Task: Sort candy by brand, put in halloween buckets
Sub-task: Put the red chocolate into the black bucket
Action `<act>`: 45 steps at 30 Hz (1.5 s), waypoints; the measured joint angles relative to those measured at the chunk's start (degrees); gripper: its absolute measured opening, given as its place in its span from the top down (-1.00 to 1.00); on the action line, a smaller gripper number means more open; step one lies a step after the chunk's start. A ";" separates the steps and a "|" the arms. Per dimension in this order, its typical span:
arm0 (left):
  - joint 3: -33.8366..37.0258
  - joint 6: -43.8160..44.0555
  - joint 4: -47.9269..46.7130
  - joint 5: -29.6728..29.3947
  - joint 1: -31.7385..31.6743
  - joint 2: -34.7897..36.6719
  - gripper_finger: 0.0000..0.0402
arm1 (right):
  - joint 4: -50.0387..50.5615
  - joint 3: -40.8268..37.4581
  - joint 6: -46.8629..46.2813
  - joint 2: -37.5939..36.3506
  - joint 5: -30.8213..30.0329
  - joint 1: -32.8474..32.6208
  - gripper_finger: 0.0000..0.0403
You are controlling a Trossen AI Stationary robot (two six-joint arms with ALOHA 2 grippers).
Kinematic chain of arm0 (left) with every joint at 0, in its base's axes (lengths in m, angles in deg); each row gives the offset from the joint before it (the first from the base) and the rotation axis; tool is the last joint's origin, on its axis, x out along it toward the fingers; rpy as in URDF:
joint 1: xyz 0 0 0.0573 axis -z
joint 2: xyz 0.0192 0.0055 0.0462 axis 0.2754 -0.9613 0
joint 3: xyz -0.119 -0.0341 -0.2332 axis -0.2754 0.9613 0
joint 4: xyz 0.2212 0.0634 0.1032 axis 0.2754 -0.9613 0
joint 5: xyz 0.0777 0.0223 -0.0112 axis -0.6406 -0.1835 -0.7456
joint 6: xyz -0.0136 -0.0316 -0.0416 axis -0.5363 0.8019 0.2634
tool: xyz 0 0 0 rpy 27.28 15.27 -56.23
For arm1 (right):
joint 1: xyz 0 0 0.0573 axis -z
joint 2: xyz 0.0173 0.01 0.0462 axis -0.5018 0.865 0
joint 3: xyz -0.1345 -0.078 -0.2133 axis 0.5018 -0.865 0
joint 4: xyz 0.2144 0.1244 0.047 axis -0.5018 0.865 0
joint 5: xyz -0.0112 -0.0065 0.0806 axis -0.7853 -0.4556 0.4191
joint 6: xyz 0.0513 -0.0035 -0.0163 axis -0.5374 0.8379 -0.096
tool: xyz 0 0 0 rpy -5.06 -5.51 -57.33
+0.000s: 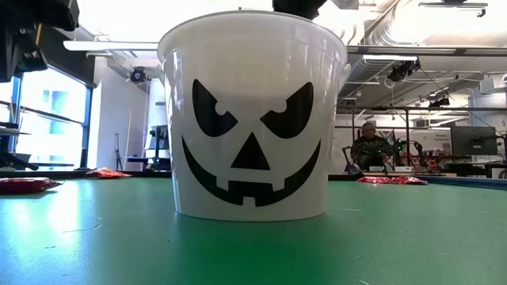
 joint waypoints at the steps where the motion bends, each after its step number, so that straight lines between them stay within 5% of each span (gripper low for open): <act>1: 0.00 0.21 -0.37 -0.19 -0.02 -0.16 0.96 | 0.00 -1.97 -0.88 -1.88 -1.50 -0.72 1.00; 11: 0.04 -0.70 -1.43 -0.43 -0.02 -6.04 0.53 | -1.05 -18.19 -10.73 -16.59 -9.85 -7.27 1.00; 18: 0.39 1.04 -0.84 0.17 -0.11 -14.13 0.17 | -1.63 -20.32 -13.36 -17.60 -12.99 -9.89 1.00; 24: 7.84 5.40 8.60 4.83 -1.03 -15.23 0.00 | -1.74 -20.32 -13.07 -17.47 -13.07 -10.09 1.00; 39: 15.37 5.00 12.00 5.57 -3.56 -15.09 -0.06 | -1.75 -20.32 -12.65 -17.47 -13.16 -10.08 1.00; 45: 15.85 4.57 12.09 5.73 -3.54 -14.94 0.10 | -1.73 -20.32 -12.88 -17.47 -13.88 -10.08 1.00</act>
